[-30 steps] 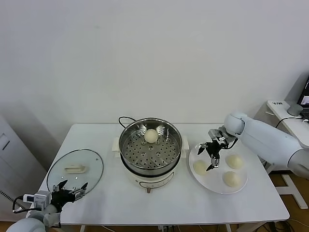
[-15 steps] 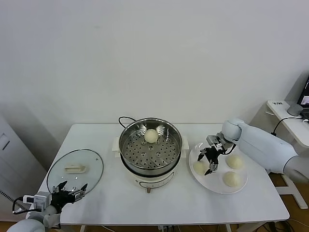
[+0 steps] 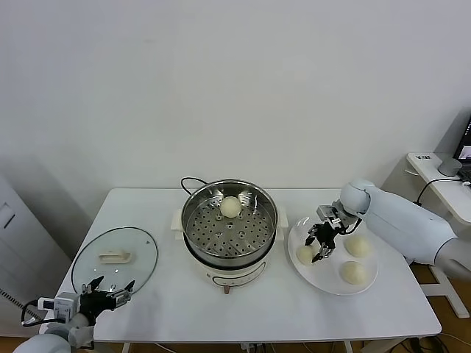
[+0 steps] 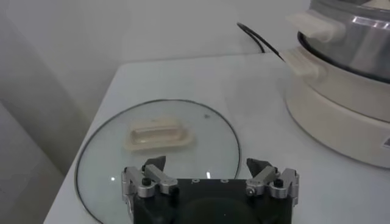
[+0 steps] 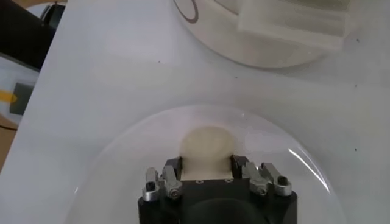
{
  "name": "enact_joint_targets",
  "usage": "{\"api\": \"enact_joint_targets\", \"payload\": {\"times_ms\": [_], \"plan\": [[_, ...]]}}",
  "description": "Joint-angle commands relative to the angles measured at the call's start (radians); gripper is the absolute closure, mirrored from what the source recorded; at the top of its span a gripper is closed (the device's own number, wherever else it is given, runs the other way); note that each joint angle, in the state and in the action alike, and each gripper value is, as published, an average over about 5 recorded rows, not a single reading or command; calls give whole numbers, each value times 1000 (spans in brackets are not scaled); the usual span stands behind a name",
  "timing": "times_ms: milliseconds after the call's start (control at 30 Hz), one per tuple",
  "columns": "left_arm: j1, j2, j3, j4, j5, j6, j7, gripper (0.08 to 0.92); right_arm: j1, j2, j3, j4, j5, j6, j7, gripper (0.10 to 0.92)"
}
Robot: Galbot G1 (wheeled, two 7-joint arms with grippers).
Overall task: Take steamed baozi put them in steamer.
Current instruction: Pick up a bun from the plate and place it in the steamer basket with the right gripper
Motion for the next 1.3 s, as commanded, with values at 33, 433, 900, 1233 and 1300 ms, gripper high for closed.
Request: {"api": "enact_joint_targets", "payload": {"times_ms": [33, 433, 900, 1233, 1300], "plan": [[1, 2, -3, -6, 2, 3, -2, 177, 248, -117, -198, 125, 168, -57, -51, 516], [4, 8, -6, -7, 0, -2, -1, 177, 701, -133, -465, 289, 525, -241, -55, 516], [-8, 17, -3, -8, -8, -4, 0, 177, 693, 142, -424, 298, 835, -424, 141, 516], [-12, 19, -1, -6, -8, -1, -1, 177, 552, 291, -367, 252, 840, -509, 270, 516], [-13, 18, -1, -7, -8, 0, -2, 177, 529, 318, -360, 241, 835, -517, 288, 516]]}}
